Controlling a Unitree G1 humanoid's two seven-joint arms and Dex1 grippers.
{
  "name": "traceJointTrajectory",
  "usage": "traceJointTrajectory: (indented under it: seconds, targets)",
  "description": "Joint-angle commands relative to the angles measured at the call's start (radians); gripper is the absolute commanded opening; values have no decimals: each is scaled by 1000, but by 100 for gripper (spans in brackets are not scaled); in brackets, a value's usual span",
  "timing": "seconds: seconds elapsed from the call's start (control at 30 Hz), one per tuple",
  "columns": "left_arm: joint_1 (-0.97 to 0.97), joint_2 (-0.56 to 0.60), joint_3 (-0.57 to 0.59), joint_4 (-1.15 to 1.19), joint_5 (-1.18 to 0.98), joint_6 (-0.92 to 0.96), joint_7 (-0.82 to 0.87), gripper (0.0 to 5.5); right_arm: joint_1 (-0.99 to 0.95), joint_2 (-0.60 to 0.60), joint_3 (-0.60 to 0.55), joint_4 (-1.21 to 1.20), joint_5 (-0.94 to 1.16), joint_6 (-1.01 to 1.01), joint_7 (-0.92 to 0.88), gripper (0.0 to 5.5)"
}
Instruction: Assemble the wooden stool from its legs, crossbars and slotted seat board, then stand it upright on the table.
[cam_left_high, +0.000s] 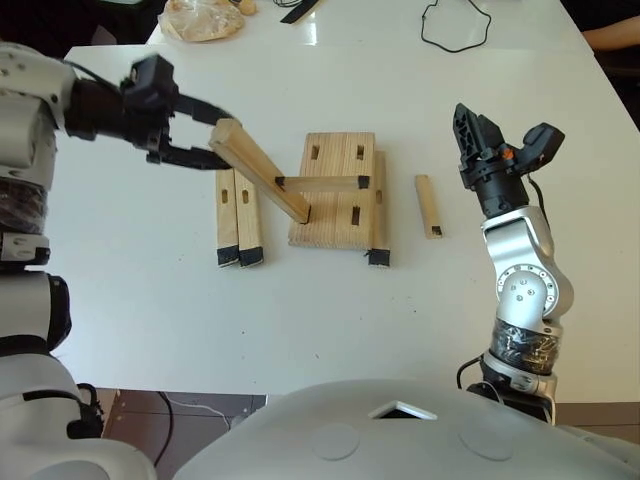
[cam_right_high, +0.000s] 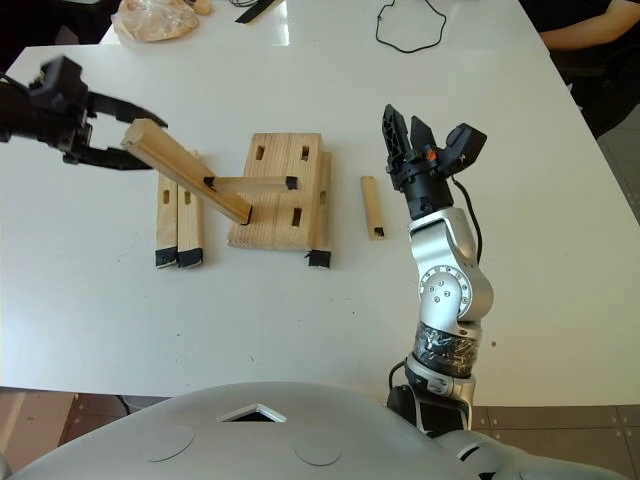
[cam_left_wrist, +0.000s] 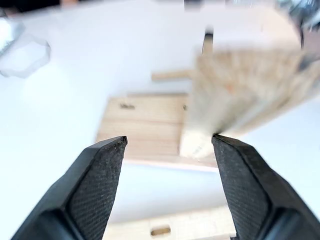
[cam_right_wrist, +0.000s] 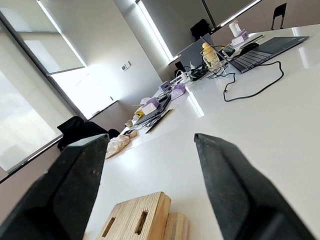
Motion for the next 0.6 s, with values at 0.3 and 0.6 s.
traceJointTrajectory:
  seconds: [0.3,0.6]
  targets:
    - [469,-69,353,-37,86,29,508,314,-64,-280,214,229,-341,-32,102,315]
    - [693,-422,425,-169,159,-11,1040,314,-224,-419,596,612,-830,-239,185,315]
